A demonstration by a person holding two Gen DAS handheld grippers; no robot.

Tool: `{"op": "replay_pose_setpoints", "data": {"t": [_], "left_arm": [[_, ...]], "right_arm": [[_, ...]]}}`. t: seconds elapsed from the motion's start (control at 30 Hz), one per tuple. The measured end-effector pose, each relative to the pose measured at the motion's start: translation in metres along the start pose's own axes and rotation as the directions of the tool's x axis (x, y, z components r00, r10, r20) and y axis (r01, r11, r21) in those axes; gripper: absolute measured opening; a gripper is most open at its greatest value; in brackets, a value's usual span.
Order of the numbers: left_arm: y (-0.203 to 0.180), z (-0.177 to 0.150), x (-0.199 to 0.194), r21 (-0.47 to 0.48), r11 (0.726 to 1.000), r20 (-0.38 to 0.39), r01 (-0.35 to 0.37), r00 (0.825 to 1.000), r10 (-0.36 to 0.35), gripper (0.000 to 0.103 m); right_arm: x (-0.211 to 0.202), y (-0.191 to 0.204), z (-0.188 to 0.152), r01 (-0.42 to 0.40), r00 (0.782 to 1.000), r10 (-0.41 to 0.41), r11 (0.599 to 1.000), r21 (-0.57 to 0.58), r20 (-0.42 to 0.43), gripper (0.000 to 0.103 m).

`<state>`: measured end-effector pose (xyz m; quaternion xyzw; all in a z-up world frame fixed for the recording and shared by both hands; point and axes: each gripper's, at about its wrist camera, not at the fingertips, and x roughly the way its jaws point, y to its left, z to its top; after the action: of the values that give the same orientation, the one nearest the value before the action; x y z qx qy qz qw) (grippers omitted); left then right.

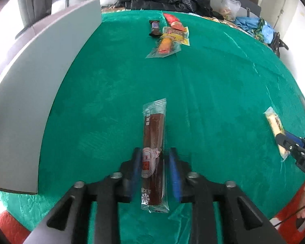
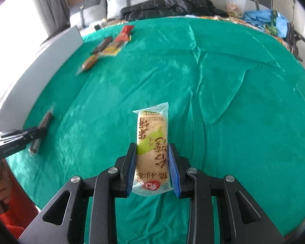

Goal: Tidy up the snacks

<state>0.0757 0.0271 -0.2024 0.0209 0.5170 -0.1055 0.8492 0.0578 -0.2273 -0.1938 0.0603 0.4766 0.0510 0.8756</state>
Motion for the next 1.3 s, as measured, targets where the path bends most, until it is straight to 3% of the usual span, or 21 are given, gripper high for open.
{"op": "replay_pose_setpoints", "data": {"t": [0.03, 0.07, 0.2, 0.5, 1.3], "left_arm": [[-0.003, 0.0, 0.002, 0.011, 1.0, -0.002, -0.011, 1.0, 0.011, 0.068], [-0.004, 0.0, 0.004, 0.015, 0.999, 0.0, -0.031, 1.0, 0.031, 0.079], [-0.002, -0.006, 0.008, 0.019, 0.998, 0.023, -0.062, 0.998, 0.061, 0.082], [0.003, -0.011, 0.009, 0.017, 0.997, 0.047, -0.069, 0.997, 0.068, 0.095], [0.005, -0.011, 0.009, 0.018, 0.998, 0.051, -0.067, 0.997, 0.066, 0.101]], "right_arm": [[0.002, 0.0, -0.003, 0.009, 1.0, -0.009, 1.0, -0.002, -0.004, 0.035], [0.003, 0.001, -0.006, 0.022, 1.0, -0.022, 1.0, -0.008, 0.012, 0.037], [0.005, 0.014, -0.012, 0.047, 0.999, -0.045, 0.996, -0.076, 0.027, 0.058], [0.01, 0.025, -0.023, 0.083, 0.993, -0.073, 0.989, -0.12, 0.09, 0.073], [0.011, 0.027, -0.028, 0.092, 0.989, -0.078, 0.989, -0.113, 0.129, 0.077]]}}
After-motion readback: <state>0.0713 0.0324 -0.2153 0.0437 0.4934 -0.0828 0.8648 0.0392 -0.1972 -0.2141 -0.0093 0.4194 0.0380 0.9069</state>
